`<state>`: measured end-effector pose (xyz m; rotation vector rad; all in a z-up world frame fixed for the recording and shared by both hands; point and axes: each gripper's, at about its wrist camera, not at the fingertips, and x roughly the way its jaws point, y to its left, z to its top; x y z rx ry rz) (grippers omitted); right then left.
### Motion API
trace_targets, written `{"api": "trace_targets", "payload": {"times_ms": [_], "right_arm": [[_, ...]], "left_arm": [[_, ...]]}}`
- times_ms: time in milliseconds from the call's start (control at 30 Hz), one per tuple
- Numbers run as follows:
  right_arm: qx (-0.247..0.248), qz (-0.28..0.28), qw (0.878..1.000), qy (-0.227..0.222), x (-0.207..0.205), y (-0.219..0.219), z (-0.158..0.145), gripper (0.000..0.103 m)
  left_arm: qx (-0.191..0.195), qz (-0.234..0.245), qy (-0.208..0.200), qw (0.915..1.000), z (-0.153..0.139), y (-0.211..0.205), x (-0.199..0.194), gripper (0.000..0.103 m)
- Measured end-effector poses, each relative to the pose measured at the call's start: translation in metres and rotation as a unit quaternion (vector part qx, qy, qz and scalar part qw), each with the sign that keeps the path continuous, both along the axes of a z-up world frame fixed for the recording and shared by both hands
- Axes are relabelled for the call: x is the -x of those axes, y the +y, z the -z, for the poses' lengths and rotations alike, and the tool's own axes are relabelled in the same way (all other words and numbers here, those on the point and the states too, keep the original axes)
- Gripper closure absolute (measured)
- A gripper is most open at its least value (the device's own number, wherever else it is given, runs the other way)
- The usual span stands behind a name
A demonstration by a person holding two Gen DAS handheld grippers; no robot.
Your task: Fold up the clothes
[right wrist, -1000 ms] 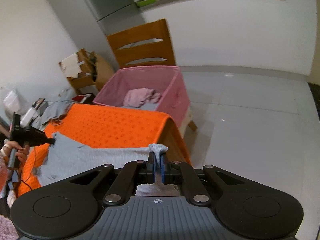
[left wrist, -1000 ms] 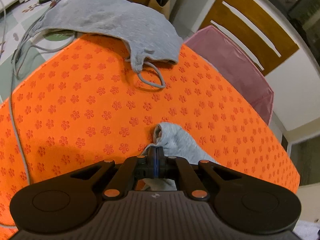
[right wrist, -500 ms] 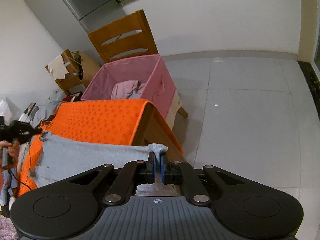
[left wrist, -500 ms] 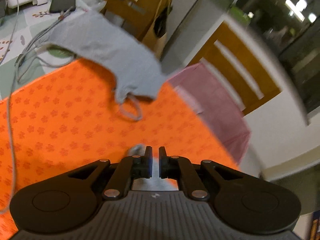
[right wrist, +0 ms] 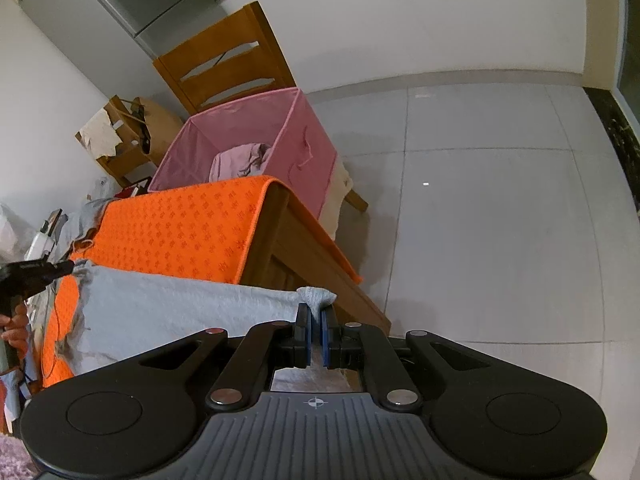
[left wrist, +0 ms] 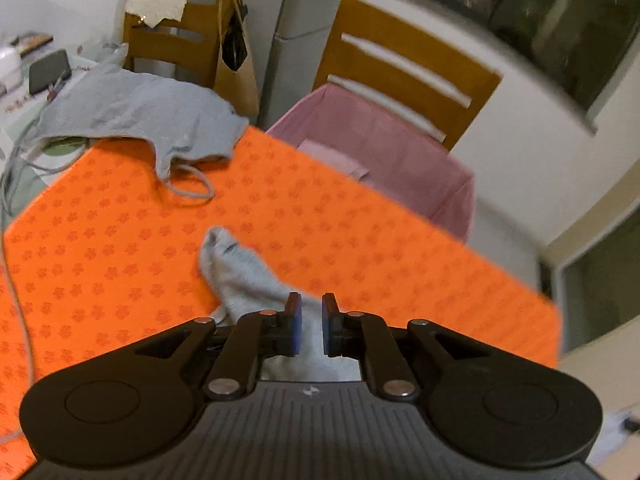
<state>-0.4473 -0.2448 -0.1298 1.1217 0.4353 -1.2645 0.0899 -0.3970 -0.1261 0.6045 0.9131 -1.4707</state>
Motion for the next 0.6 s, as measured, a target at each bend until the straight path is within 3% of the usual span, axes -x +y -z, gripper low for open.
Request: {"api": "trace_targets", "payload": {"times_ms": [100, 367, 600], "right_arm": [[-0.009, -0.002, 1.0, 0.003, 0.0, 0.0, 0.009, 0.095], [-0.034, -0.02, 0.999, 0.024, -0.007, -0.006, 0.053, 0.095], [-0.043, -0.052, 0.997, 0.044, -0.016, -0.018, 0.084, 0.088]], "left_arm": [[-0.005, 0.002, -0.026, 0.9997, 0.012, -0.007, 0.0, 0.092], [-0.022, -0.042, -0.034, 0.9983, 0.036, -0.031, -0.008, 0.09], [0.008, -0.064, -0.031, 0.9974, 0.008, -0.015, 0.0, 0.086]]}}
